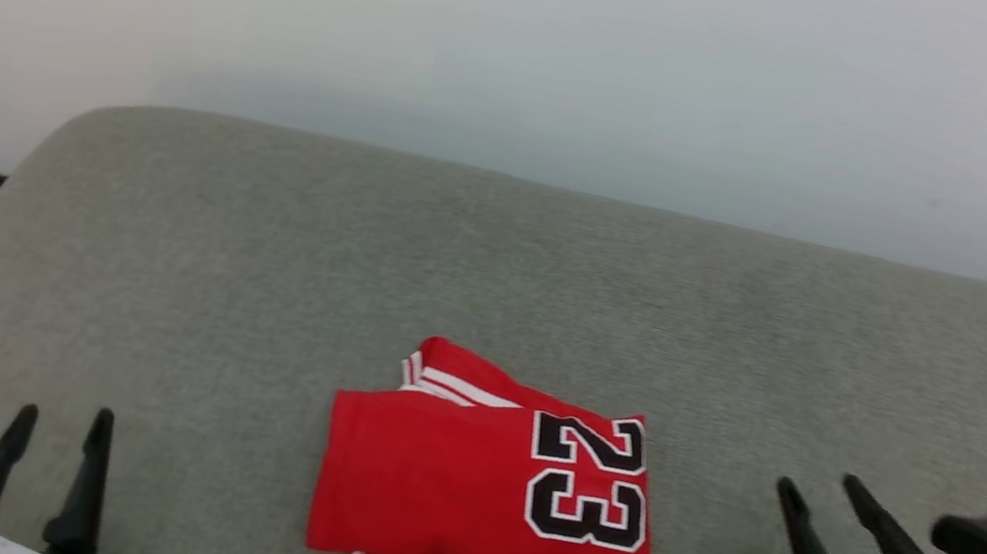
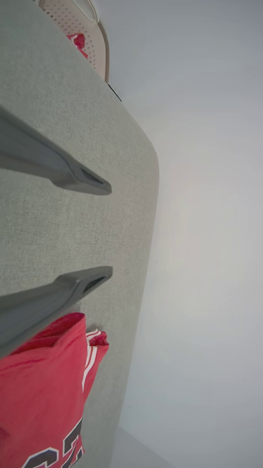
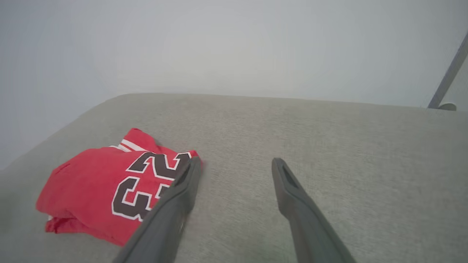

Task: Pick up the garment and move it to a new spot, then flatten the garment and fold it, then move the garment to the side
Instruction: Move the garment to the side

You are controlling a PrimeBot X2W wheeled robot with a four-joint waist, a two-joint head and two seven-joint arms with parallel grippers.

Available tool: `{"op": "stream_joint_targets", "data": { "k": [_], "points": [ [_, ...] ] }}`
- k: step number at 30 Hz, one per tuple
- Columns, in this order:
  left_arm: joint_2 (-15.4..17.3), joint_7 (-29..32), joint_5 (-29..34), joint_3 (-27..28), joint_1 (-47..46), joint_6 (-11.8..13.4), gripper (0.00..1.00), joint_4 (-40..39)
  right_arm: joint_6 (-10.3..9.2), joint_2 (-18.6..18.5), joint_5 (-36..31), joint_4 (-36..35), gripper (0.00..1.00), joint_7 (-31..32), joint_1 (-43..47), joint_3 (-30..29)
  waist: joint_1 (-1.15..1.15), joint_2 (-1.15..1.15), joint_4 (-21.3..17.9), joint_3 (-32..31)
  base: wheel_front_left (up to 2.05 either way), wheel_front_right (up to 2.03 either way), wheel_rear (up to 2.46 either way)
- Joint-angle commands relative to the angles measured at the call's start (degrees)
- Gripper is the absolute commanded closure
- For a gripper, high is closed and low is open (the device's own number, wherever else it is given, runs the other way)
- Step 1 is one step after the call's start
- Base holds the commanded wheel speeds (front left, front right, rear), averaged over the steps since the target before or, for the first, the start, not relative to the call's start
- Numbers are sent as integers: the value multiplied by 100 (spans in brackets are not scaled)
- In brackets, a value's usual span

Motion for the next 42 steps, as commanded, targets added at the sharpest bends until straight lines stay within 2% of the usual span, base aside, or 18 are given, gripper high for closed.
{"op": "stream_joint_targets", "data": {
  "k": [1,8,16,21,30,31,32,42],
  "points": [
    [-21,-1,49,-27,-58,15,0,8,-10,14,49,2,0,60,-104,74,0,0,255,75,0,0,0],
    [-91,-13,70,-216,-208,11,0,83,-10,0,357,230,0,783,-552,615,0,0,755,285,0,0,0],
    [-146,-28,35,-379,-449,-10,0,223,-10,-54,503,727,0,1609,-919,768,0,0,1168,579,0,0,0],
    [-188,-39,18,-451,-596,-18,0,314,-10,43,519,1084,0,2324,-1005,687,0,0,1318,739,0,0,0],
    [-261,-37,8,-404,-716,-19,0,347,-11,202,456,1365,0,3458,-1048,583,0,0,1363,906,0,0,0],
    [-271,-32,15,-400,-725,-20,0,346,-11,213,451,1385,38,3608,-1059,610,0,0,1364,913,0,0,0],
    [-280,-32,17,-397,-731,-21,0,347,-10,224,427,1369,100,3714,-1060,652,0,0,1366,920,0,0,0],
    [-254,-33,53,-374,-831,-27,0,303,-10,24,306,717,100,4154,-1335,429,0,0,1244,973,0,0,0]
  ]
}}
